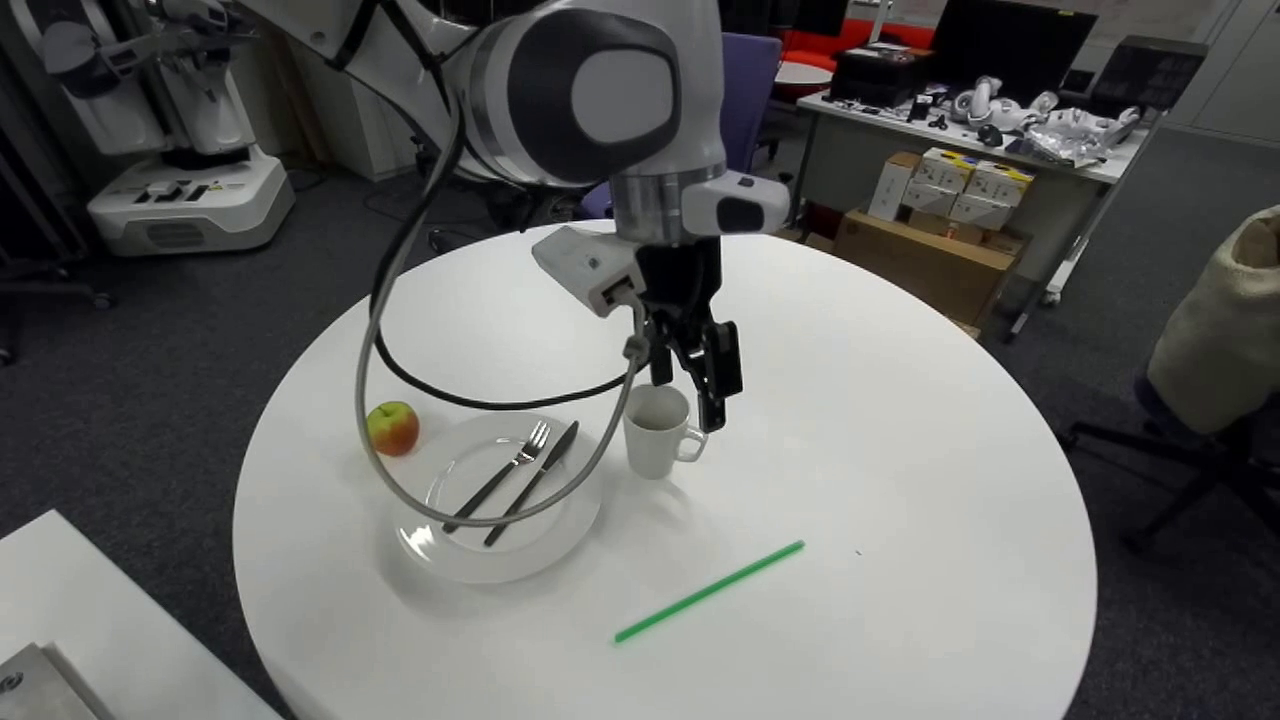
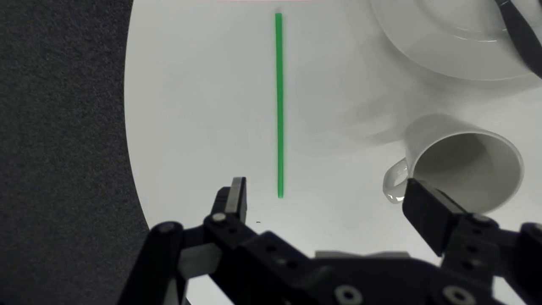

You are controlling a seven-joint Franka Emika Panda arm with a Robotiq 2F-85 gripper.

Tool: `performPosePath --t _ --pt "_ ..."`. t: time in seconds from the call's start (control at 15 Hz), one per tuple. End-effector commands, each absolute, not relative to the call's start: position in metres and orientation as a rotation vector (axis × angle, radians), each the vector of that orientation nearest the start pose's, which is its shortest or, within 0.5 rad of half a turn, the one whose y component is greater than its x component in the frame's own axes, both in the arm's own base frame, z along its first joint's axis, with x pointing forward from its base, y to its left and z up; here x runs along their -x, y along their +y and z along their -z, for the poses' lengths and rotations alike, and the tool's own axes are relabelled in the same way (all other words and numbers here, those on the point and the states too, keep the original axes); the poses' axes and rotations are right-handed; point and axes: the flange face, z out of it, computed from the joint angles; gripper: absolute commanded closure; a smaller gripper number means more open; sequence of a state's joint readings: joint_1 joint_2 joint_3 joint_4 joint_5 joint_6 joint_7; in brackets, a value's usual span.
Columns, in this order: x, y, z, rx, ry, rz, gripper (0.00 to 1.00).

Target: Place the green straw in the cup

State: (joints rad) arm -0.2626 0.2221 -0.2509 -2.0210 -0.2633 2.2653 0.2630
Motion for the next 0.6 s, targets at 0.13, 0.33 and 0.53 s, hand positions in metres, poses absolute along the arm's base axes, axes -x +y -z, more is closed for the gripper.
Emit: performPosePath --t 0.13,0.33,0.53 --pt "-0.506 -0.336 -0.314 3.164 0.881 0.042 0.00" --pt "-0.502 -0.355 -0.292 3.117 0.831 0.015 0.00" --pt "-0.502 -0.373 -0.270 3.073 0.913 -0.009 0.00"
